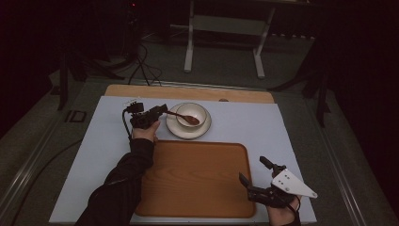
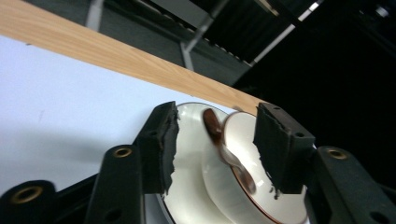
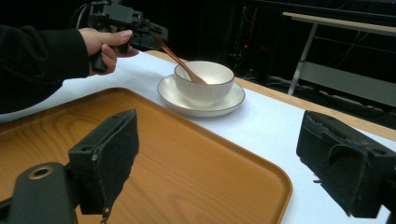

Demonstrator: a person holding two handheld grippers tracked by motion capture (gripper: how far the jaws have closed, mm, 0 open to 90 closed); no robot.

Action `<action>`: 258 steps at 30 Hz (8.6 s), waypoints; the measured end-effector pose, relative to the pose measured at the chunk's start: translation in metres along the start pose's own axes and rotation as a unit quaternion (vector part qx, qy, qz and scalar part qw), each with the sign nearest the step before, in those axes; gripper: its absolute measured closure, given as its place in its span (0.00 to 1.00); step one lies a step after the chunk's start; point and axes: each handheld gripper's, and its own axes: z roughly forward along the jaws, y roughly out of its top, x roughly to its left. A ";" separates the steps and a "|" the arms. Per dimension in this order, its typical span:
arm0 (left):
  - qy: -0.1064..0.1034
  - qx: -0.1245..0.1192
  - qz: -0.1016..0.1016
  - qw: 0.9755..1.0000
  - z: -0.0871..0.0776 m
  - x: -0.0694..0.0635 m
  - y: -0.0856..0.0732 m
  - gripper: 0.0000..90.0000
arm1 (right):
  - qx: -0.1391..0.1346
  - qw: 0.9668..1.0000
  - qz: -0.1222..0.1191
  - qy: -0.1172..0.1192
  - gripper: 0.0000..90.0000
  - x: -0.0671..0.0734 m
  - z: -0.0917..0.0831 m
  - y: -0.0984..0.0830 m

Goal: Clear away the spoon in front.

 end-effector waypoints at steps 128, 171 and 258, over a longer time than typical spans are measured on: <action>-0.266 0.264 0.380 0.845 -0.139 -0.066 0.053 0.93 | -0.006 1.000 -0.001 0.004 0.15 0.003 0.002 0.003; -0.299 0.343 0.370 0.810 -0.090 -0.021 -0.020 0.81 | 0.003 1.000 -0.001 0.014 0.15 0.004 0.004 0.001; -0.179 0.249 0.337 0.890 -0.072 0.010 -0.039 0.65 | 0.014 0.999 -0.002 0.049 0.16 0.006 0.008 0.001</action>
